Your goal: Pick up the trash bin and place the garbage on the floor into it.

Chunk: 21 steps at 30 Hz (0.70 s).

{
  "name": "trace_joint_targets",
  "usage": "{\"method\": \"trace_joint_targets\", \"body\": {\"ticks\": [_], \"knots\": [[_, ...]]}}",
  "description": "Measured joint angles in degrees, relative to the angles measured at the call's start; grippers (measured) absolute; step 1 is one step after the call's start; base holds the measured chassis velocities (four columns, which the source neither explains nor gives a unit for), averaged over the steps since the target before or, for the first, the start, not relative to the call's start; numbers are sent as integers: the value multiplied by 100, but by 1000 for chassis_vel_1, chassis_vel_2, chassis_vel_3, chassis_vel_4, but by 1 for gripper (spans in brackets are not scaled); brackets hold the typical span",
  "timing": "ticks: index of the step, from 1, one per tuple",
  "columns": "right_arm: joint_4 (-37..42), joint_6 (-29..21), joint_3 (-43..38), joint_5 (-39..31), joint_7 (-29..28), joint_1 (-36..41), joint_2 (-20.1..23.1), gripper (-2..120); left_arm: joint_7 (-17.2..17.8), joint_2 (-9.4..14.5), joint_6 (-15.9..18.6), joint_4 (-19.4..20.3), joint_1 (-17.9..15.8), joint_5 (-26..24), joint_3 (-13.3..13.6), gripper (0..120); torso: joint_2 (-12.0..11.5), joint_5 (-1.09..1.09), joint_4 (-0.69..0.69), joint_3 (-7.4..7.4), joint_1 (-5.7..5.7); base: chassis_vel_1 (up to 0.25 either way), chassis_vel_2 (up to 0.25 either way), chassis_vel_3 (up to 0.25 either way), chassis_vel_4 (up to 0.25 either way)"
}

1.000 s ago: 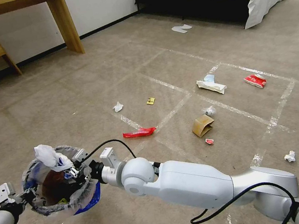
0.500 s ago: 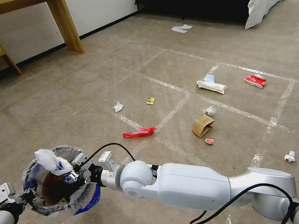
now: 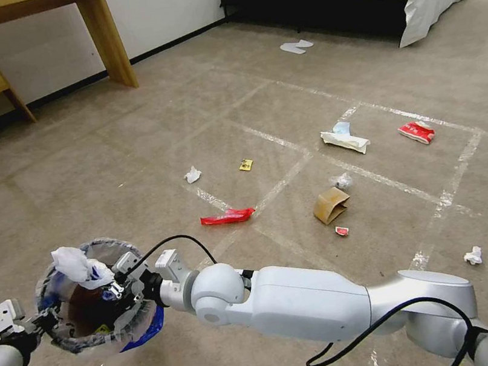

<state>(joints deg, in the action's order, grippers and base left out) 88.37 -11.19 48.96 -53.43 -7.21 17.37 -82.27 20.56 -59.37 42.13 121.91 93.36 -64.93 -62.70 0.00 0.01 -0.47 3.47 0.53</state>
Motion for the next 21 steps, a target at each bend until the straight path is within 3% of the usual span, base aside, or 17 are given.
{"method": "trace_joint_targets", "body": {"ticks": [3,5,21], "knots": [[-20,7,3,6,-2,-3,-8,7,0,0,0,0,0,0,0,0,0,0,0,0,0,0,0,0,0],[-123,29,12,31,-37,-44,-60,22,0,-9,0,16,1,0,-2,0,0,0,0,0,0,0,0,0,0],[-263,57,44,63,-85,-131,-186,76,-19,-28,0,18,16,-2,-46,0,0,0,0,0,0,0,0,0,0]]}}
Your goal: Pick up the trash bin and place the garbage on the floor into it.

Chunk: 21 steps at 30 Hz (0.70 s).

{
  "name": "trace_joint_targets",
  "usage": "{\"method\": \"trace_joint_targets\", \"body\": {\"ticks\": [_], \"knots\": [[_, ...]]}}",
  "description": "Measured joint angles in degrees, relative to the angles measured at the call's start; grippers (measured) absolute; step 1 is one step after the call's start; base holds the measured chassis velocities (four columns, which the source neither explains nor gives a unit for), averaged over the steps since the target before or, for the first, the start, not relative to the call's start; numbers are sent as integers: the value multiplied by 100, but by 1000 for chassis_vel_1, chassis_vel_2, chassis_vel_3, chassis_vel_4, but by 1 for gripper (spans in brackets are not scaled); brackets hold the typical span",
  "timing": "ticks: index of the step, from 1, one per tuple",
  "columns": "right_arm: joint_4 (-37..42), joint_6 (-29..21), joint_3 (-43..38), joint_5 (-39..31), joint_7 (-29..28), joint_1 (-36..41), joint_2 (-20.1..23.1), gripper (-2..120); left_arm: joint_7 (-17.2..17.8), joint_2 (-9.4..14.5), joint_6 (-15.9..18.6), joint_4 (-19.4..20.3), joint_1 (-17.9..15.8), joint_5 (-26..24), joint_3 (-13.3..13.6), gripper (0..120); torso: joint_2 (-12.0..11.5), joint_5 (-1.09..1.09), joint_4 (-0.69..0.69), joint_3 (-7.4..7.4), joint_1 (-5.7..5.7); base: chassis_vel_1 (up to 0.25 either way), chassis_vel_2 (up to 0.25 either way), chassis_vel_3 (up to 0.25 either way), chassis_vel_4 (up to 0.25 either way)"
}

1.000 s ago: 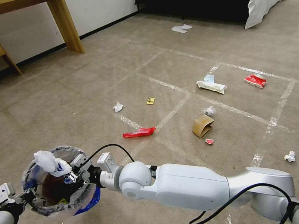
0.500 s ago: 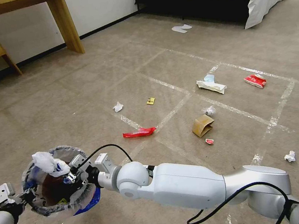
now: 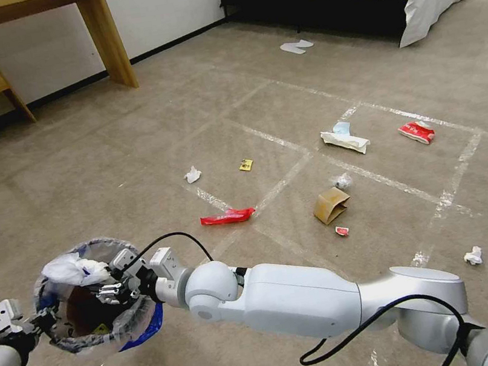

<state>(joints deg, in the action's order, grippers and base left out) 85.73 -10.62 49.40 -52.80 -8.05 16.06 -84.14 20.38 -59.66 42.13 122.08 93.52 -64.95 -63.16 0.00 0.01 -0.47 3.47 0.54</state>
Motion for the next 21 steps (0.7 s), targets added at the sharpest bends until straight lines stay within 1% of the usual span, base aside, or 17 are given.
{"method": "trace_joint_targets", "body": {"ticks": [2,3,5,9,21], "knots": [[-21,6,3,18,0,0,-5,86,-4,-6,0,-7,0,4,2,0,0,0,0,0,0,0,0,0,0],[-21,6,3,18,0,0,-5,86,-4,-6,0,-7,0,4,2,0,0,0,0,0,0,0,0,0,0],[-24,17,4,34,0,0,4,96,-7,-7,0,-11,0,8,5,0,0,0,0,0,0,0,0,0,0],[-21,29,4,39,0,0,27,100,-7,-8,0,-21,-10,17,20,0,0,0,0,0,0,0,0,0,0],[20,54,3,48,4,-12,67,100,-10,-8,0,-99,-28,48,31,0,0,0,0,0,0,0,0,0,0]]}}
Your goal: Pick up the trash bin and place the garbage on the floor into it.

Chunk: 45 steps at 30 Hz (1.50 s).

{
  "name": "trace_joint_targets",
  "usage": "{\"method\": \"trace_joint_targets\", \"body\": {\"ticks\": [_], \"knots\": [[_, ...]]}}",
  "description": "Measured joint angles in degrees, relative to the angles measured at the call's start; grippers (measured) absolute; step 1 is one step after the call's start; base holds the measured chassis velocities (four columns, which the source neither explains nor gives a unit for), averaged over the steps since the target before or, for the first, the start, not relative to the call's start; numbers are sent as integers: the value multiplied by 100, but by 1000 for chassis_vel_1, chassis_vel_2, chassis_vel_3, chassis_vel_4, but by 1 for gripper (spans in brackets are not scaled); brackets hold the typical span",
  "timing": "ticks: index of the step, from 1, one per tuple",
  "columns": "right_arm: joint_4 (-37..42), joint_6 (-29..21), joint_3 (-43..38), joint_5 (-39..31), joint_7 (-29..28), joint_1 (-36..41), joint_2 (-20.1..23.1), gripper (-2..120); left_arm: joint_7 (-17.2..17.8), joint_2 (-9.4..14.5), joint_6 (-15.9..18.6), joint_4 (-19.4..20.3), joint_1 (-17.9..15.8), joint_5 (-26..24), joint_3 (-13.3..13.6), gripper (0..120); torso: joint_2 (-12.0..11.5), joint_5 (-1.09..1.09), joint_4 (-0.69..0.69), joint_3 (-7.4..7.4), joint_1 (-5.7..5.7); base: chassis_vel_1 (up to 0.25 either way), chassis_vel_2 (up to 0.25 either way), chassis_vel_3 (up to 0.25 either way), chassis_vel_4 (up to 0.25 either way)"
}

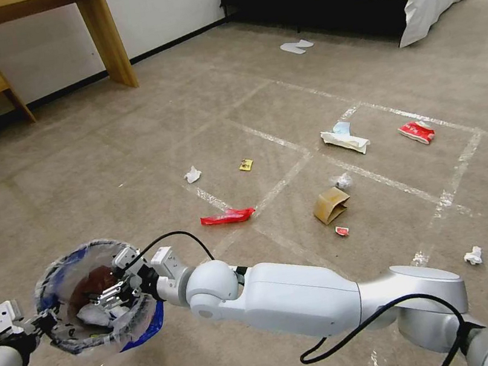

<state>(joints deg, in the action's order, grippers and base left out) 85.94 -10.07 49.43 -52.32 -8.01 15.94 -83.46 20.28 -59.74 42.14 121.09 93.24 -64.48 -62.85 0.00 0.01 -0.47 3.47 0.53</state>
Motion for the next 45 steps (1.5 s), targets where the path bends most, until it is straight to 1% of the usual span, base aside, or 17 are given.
{"method": "trace_joint_targets", "body": {"ticks": [11,13,14,15,18,25,29,32,33,34,35,38,39,41,42,44,45], "knots": [[238,167,-120,-117,21,-11,45,100,-12,2,0,-81,-15,45,14,0,0,0,0,0,0,0,0,0,0],[297,283,-191,-177,50,-1,35,100,-20,0,0,-85,-15,50,14,0,0,0,0,0,0,0,0,0,0],[357,512,-297,-252,103,7,4,100,-28,-7,0,-87,-11,61,14,0,0,0,0,0,0,0,0,0,0],[357,512,-297,-252,103,7,4,100,-28,-7,0,-87,-11,61,14,0,0,0,0,0,0,0,0,0,0],[488,1012,-545,-306,285,11,-38,100,-33,-24,0,-84,-7,84,20,0,0,0,0,0,0,0,0,0,0],[808,1493,-988,-370,555,40,71,100,-45,-48,0,-76,7,128,21,0,0,0,0,0,0,0,0,0,0],[895,1600,-1195,-373,584,64,108,100,-53,-55,0,-79,7,158,18,0,0,0,0,0,0,0,0,0,0],[1059,1625,-1763,-381,584,128,280,100,-67,-73,0,-82,7,191,-7,0,0,-2,3,0,0,0,0,0,0],[1059,1625,-1763,-381,584,128,280,100,-67,-73,0,-82,7,191,-7,0,0,-2,3,0,0,0,0,0,0],[1135,1537,-2266,-358,566,228,458,100,-77,-88,0,-80,8,236,-25,0,0,-2,1,-1,0,0,0,0,0],[1135,1537,-2266,-358,566,228,458,100,-77,-88,0,-80,8,236,-25,0,0,-2,1,-1,0,0,0,0,0],[1448,1183,-3653,-147,455,805,956,100,-130,-131,0,-74,-11,368,-87,0,0,-3,0,0,1,0,0,0,0],[1448,1183,-3653,-147,455,805,956,100,-130,-131,0,-74,-11,368,-87,0,0,-3,0,0,1,0,0,0,0],[1869,740,-4606,137,208,1296,1451,100,-142,-169,0,-66,-15,423,-107,0,0,-5,0,0,1,0,0,0,0],[1869,740,-4606,137,208,1296,1451,100,-142,-169,0,-66,-15,423,-107,0,0,-5,0,0,1,0,0,0,0],[2217,606,-5365,749,-130,1900,2193,100,-160,-229,0,-48,-16,514,-118,0,0,-5,-2,0,0,0,0,0,0],[2217,606,-5365,749,-130,1900,2193,100,-160,-229,0,-48,-16,514,-118,0,0,-5,-2,0,0,0,0,0,0]]}}
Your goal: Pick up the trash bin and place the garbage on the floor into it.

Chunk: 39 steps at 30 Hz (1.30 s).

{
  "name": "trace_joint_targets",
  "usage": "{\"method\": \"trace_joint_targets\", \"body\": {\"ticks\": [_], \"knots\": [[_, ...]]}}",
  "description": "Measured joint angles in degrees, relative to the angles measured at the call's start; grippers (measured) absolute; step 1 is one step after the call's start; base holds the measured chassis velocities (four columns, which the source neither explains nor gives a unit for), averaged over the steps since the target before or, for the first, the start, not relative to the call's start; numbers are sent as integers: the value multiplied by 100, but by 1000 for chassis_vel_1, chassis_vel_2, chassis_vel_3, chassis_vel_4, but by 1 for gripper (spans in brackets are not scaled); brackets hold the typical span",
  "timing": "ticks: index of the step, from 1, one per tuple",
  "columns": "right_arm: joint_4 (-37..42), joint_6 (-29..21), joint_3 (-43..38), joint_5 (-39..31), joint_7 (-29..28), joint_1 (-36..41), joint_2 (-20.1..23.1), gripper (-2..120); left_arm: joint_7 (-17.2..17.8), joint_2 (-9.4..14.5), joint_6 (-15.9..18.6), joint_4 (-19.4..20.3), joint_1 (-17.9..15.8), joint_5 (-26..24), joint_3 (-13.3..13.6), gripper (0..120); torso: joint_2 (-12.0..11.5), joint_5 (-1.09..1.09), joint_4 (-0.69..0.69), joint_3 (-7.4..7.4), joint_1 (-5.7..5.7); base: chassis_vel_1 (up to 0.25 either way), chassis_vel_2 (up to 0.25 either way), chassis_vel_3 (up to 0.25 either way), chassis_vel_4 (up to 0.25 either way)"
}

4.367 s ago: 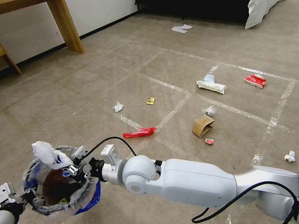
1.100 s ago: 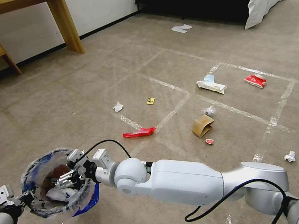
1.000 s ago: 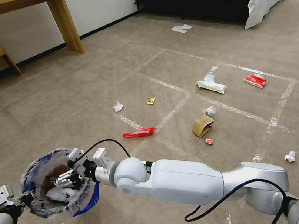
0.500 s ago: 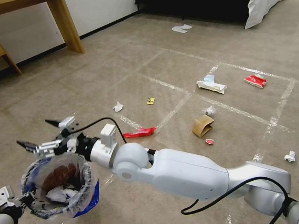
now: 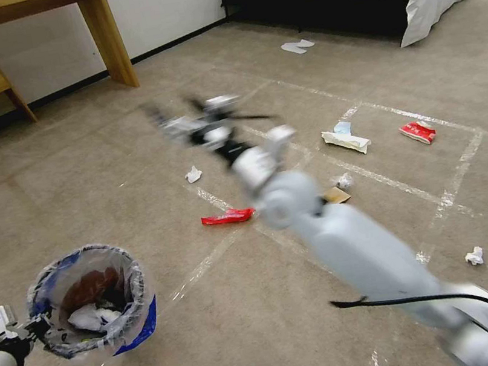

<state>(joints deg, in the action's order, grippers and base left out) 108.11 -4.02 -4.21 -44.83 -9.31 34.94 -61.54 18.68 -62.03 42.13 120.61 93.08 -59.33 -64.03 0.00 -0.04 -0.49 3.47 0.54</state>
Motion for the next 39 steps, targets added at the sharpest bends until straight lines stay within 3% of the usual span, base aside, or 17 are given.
{"method": "trace_joint_targets", "body": {"ticks": [2,3,5,6,7,11,12,14,17,25,39], "knots": [[290,21,-868,553,-111,835,405,100,-16,-72,0,35,-5,47,0,0,0,2,-1,-1,0,0,0,0,0],[290,21,-868,553,-111,835,405,100,-16,-72,0,35,-5,47,0,0,0,2,-1,-1,0,0,0,0,0],[667,7,-1699,819,-207,1813,522,100,-42,-128,-4,55,2,134,-1,0,0,0,1,-1,0,0,0,0,0],[667,7,-1699,819,-207,1813,522,100,-42,-128,-4,55,2,134,-1,0,0,0,1,-1,0,0,0,0,0],[944,11,-2103,971,-208,2326,504,100,-49,-163,-10,66,4,163,-5,0,1,2,0,-1,-1,0,0,0,0],[1491,234,-2747,1357,-190,3568,207,100,-59,-233,-28,98,5,206,-25,0,1,1,1,-2,-1,0,0,0,0],[1491,234,-2747,1357,-190,3568,207,100,-59,-233,-28,98,5,206,-25,0,1,1,1,-2,-1,0,0,0,0],[1697,576,-2977,1818,-113,4393,-186,100,-72,-285,-47,130,23,245,-27,0,1,5,1,-1,-1,0,0,0,0],[1679,853,-3025,2230,-12,4859,-485,100,-74,-326,-51,169,23,250,-29,0,0,4,2,-1,-1,0,0,0,0],[1430,1218,-2909,2787,114,5279,-899,100,-83,-373,-55,208,31,272,-28,0,1,5,2,-1,-1,0,0,0,0],[1199,1178,-2723,2818,141,5095,-915,100,-108,-353,-65,212,70,277,-44,0,0,4,2,1,-1,-101,93,88,-101]]}}
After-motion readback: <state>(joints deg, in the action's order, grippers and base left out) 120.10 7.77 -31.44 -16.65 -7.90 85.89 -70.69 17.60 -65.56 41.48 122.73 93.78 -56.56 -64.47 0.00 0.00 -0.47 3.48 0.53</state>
